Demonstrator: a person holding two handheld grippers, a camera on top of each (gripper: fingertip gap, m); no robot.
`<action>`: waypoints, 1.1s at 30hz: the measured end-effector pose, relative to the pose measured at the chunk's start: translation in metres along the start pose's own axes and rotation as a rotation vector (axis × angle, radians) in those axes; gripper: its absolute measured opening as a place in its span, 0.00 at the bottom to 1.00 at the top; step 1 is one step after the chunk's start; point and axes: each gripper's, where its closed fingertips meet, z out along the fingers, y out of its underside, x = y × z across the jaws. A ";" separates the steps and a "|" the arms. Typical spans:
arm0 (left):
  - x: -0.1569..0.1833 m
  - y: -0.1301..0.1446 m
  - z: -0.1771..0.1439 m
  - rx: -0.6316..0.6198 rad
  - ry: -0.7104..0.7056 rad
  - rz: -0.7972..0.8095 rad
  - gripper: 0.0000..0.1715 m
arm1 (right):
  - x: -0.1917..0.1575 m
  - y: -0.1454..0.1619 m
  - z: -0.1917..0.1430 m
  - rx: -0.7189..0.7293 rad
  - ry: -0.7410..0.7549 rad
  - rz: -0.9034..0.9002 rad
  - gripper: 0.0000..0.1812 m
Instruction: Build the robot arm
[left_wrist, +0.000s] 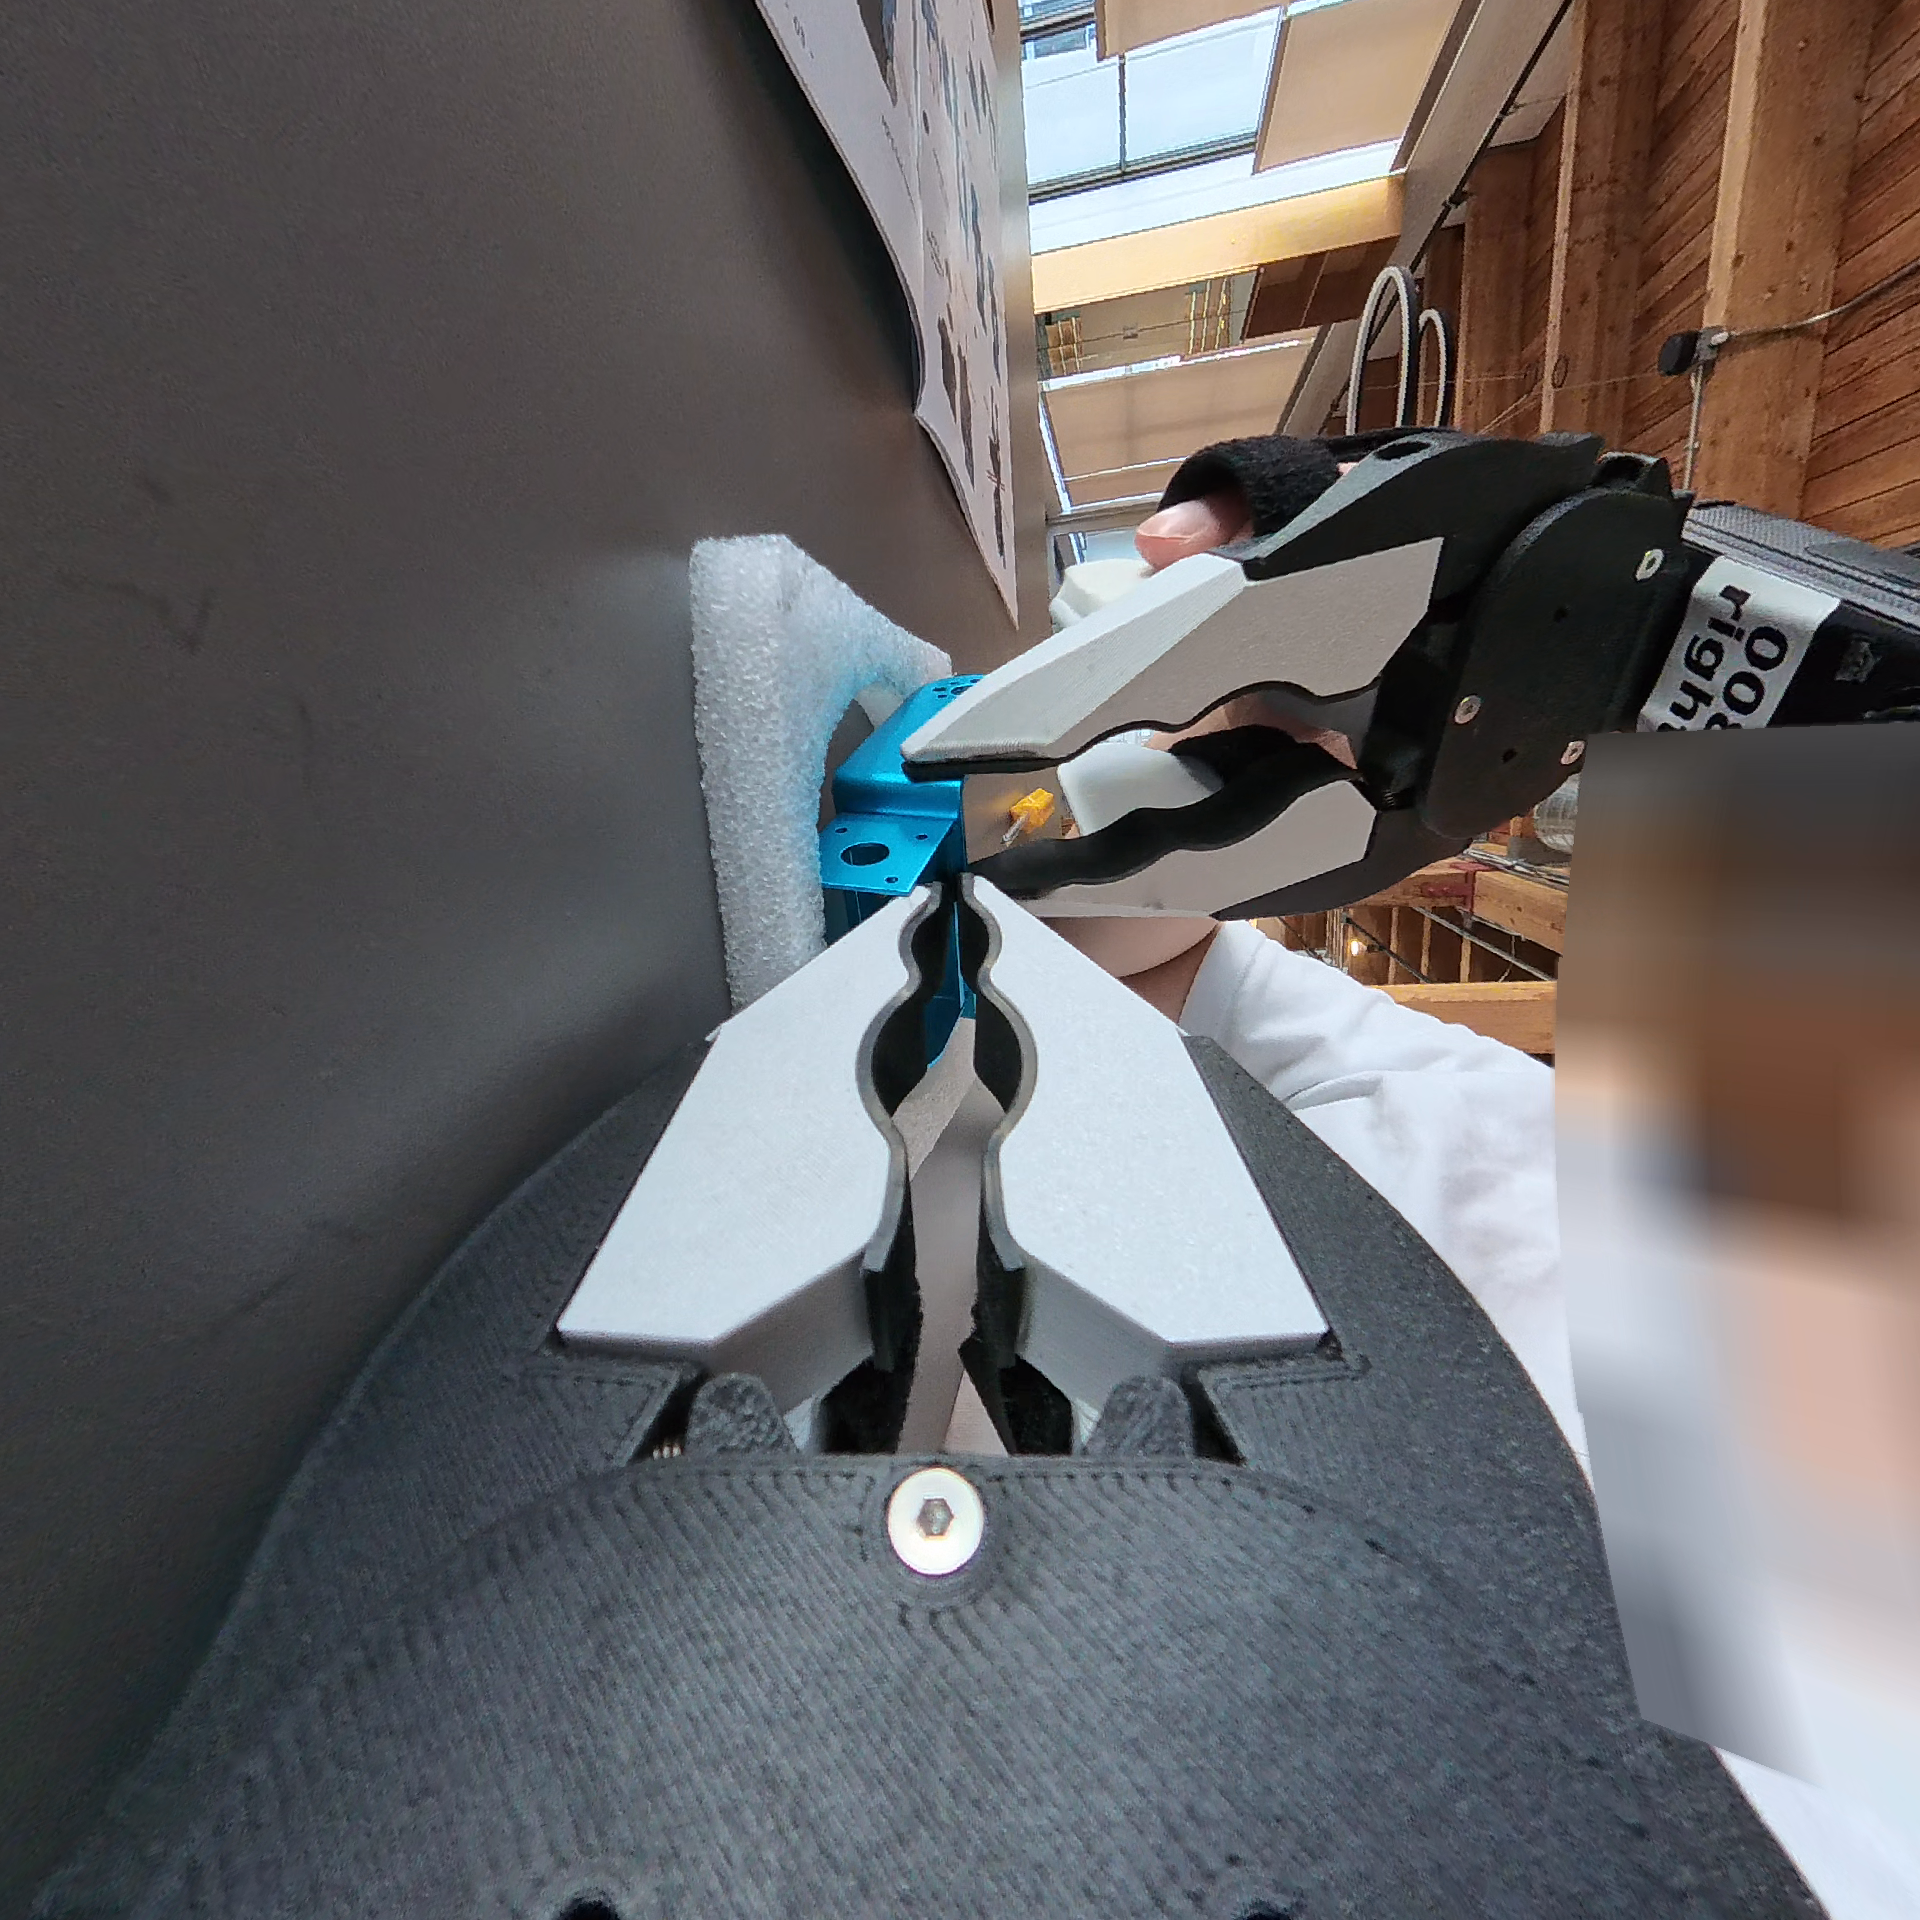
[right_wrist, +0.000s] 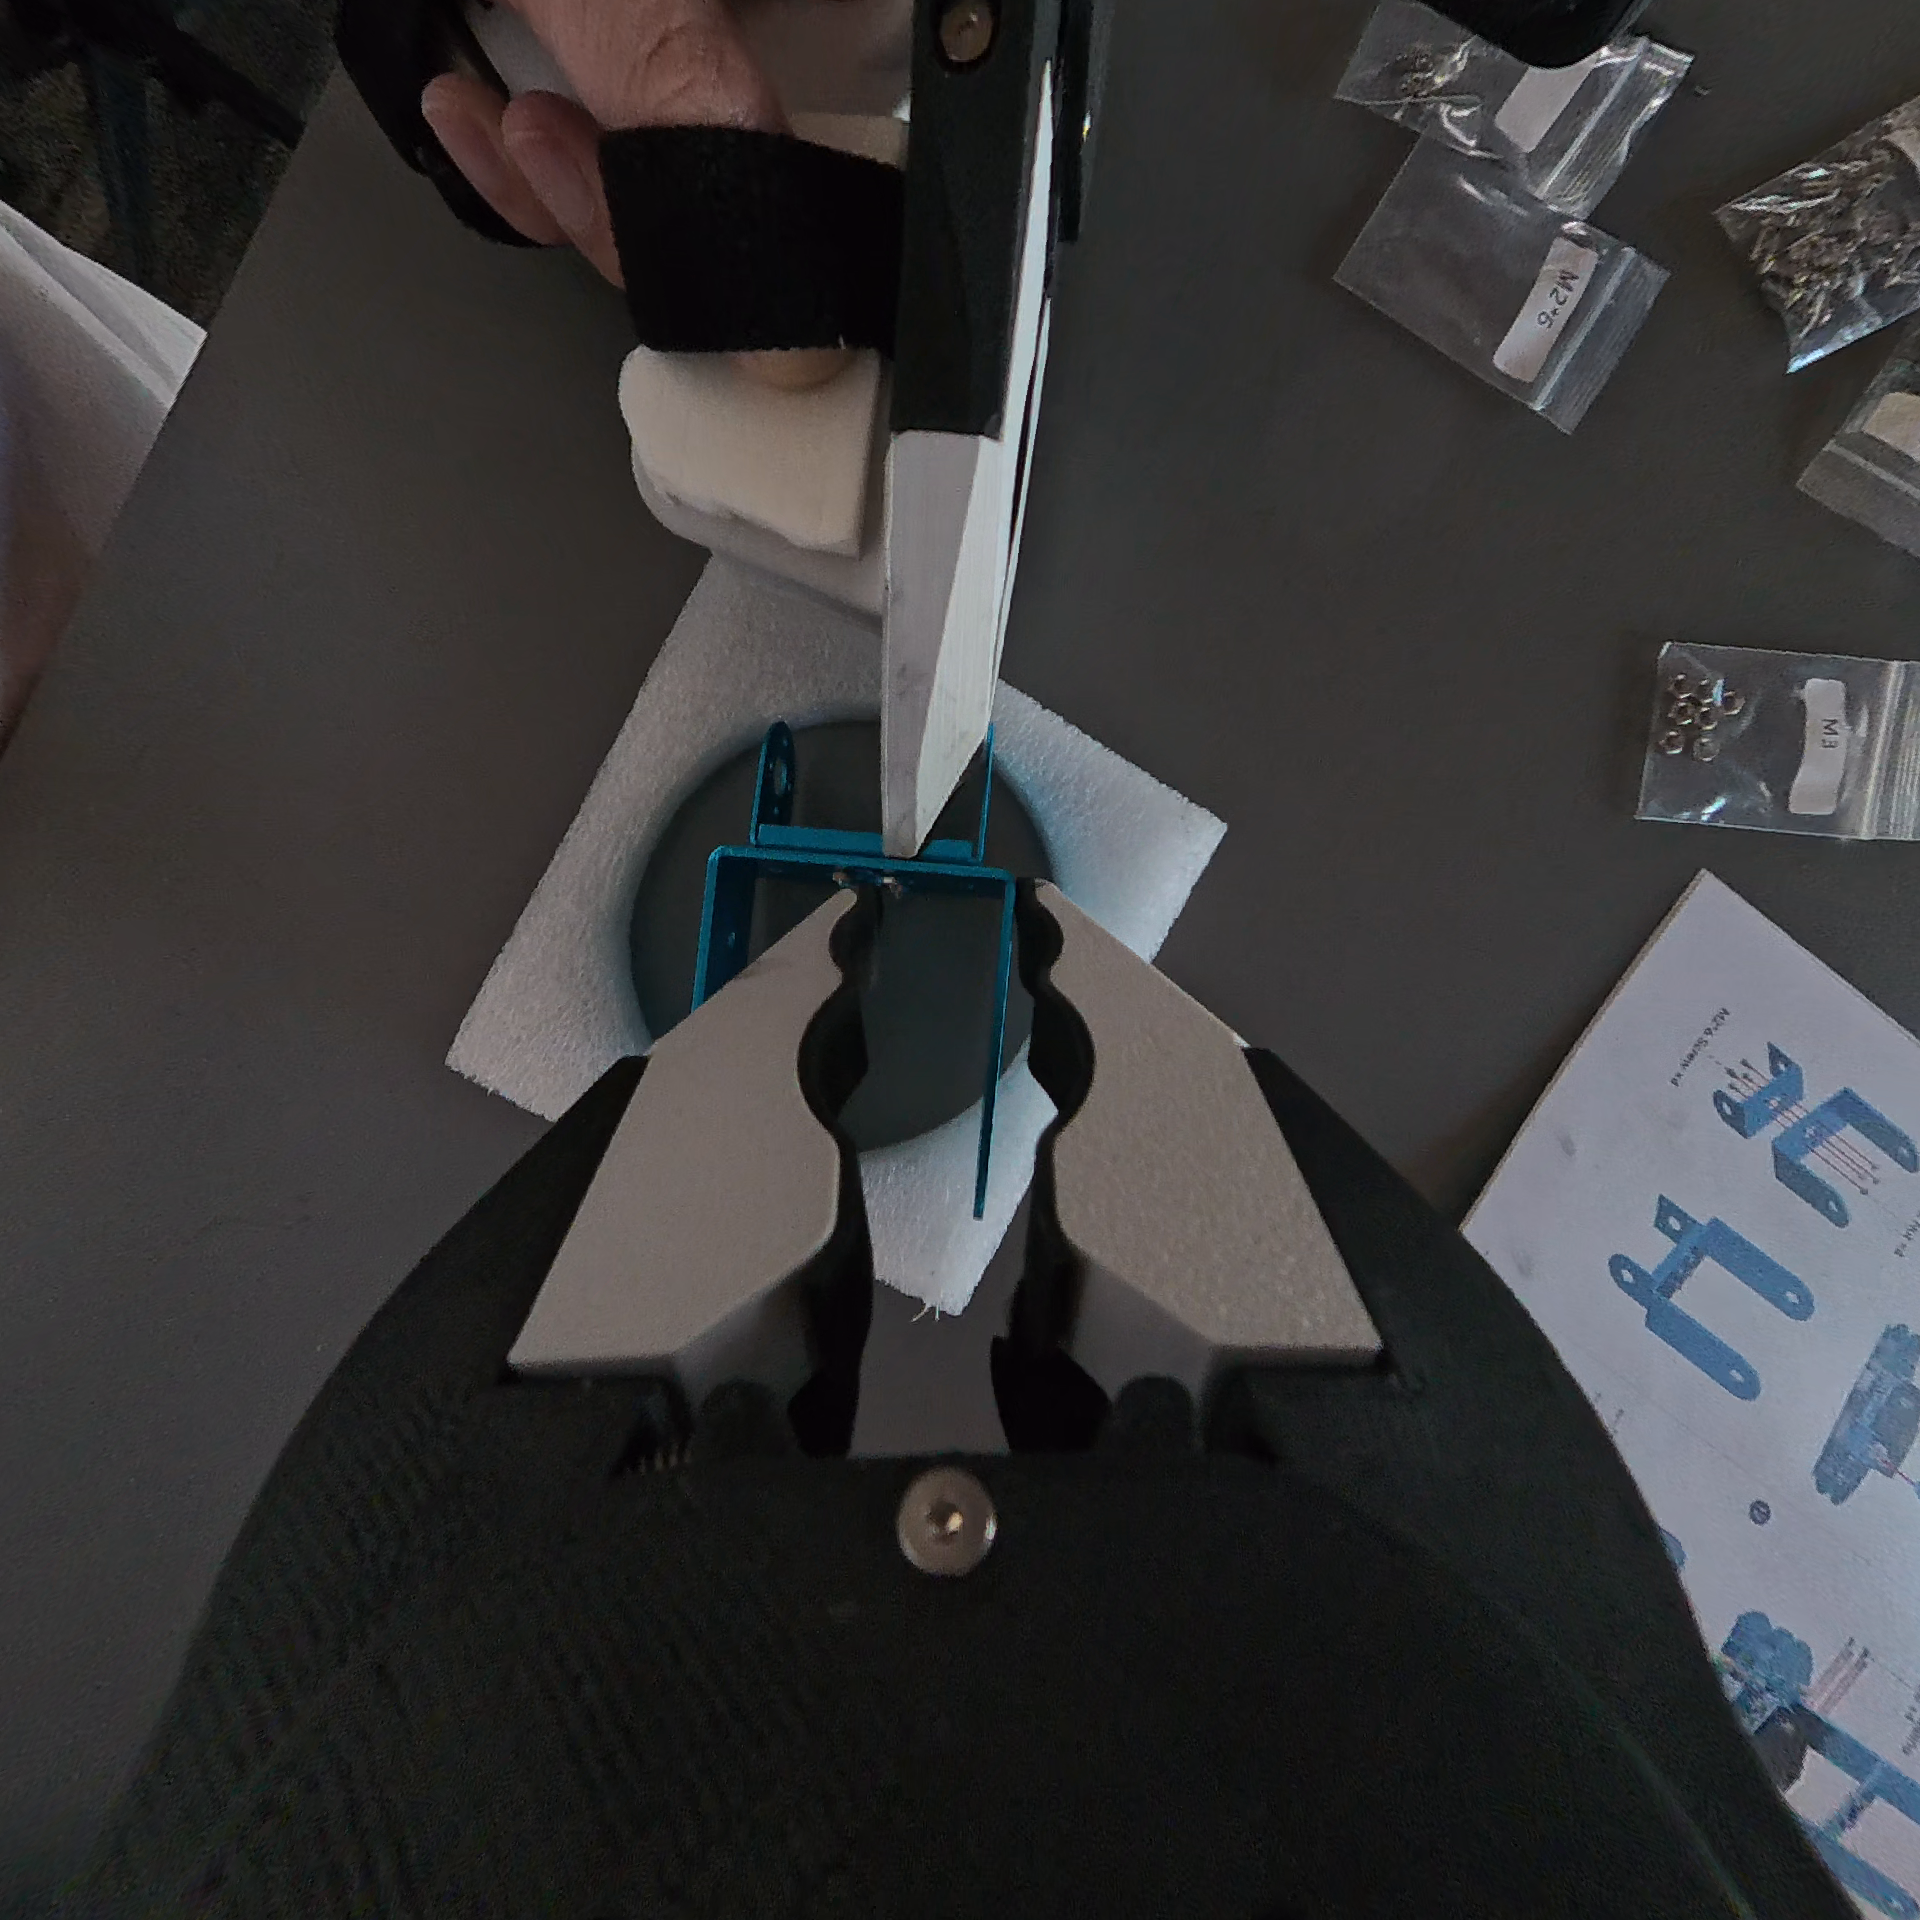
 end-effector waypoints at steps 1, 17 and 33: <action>0.000 0.000 0.000 0.000 0.000 0.000 0.00 | 0.000 -0.001 0.000 0.003 -0.001 0.001 0.14; 0.000 0.001 0.001 -0.016 0.000 0.003 0.00 | -0.001 -0.001 0.000 -0.004 -0.091 0.059 0.12; 0.000 0.004 0.003 -0.038 -0.003 -0.004 0.00 | -0.004 0.001 -0.001 -0.010 -0.194 0.110 0.17</action>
